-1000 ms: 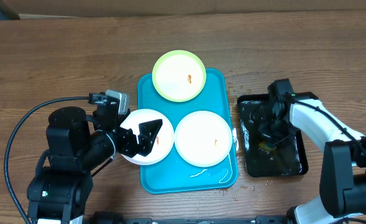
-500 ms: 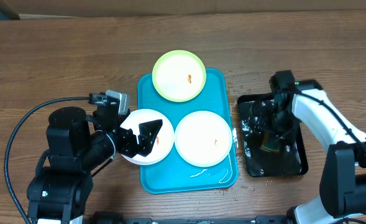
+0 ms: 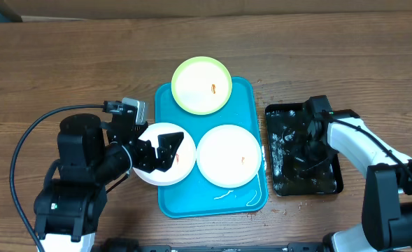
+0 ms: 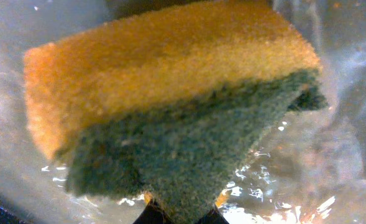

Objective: Clean dirty plates on tray and stack at the side
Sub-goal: 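Grasp the yellow-green sponge in the black tray with the right gripper, then grip the front-left white plate rim with the left gripper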

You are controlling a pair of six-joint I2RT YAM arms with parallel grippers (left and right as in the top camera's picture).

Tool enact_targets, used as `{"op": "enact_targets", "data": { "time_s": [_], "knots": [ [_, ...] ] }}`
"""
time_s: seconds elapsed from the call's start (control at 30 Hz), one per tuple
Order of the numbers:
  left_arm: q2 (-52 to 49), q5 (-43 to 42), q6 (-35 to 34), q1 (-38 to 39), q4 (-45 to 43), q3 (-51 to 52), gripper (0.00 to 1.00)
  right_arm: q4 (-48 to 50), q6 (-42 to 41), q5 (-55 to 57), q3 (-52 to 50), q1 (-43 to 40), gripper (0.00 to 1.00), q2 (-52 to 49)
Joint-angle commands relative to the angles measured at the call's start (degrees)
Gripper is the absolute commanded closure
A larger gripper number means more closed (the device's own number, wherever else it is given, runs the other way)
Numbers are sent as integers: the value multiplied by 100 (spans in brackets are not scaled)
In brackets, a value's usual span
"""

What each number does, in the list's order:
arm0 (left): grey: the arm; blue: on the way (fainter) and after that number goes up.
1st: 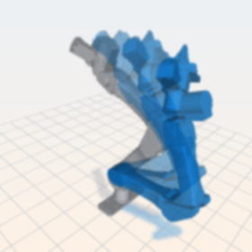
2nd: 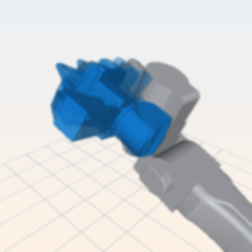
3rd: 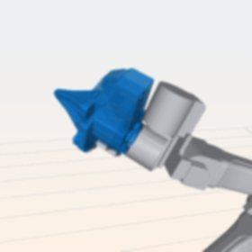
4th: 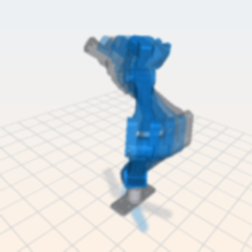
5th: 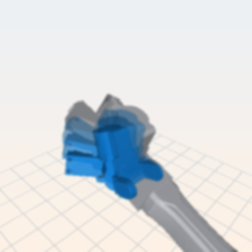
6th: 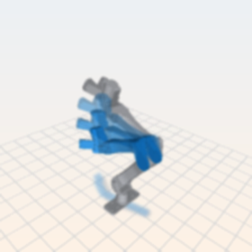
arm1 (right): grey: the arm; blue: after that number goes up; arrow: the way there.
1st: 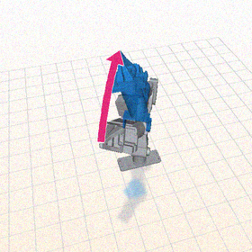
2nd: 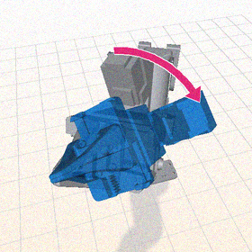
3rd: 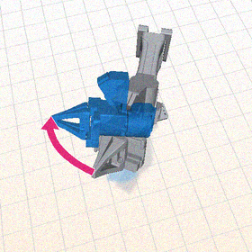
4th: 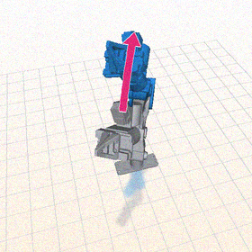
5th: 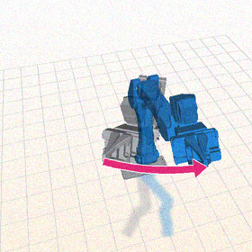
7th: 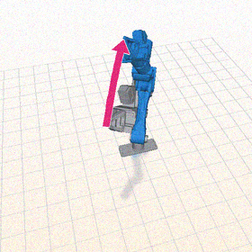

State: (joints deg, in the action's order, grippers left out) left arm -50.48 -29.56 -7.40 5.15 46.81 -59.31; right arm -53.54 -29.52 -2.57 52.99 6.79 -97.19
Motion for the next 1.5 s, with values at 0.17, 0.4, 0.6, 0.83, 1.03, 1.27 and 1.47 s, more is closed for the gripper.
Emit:
{"op": "enact_targets", "data": {
  "time_s": [0.17,0.4,0.6,0.83,1.03,1.27,1.47],
  "knots": [
    [-22,-52,-33,-26,15,-125,0,-831,446,-9,1226,24,76,-9],
    [44,-393,-57,-26,131,-125,0,-811,621,-61,1486,22,48,81],
    [35,-579,-22,-26,313,-125,0,-772,533,-9,1456,24,47,79],
    [33,376,295,-26,990,-125,0,0,525,254,892,22,51,59],
    [33,723,114,-26,1220,-122,0,555,7,546,361,24,65,-131],
    [-227,1473,-588,31,1438,-122,4,590,-46,542,348,24,96,-131],
    [-789,1561,-566,592,1244,-122,6,546,-26,435,350,24,96,-129]
  ]
}}
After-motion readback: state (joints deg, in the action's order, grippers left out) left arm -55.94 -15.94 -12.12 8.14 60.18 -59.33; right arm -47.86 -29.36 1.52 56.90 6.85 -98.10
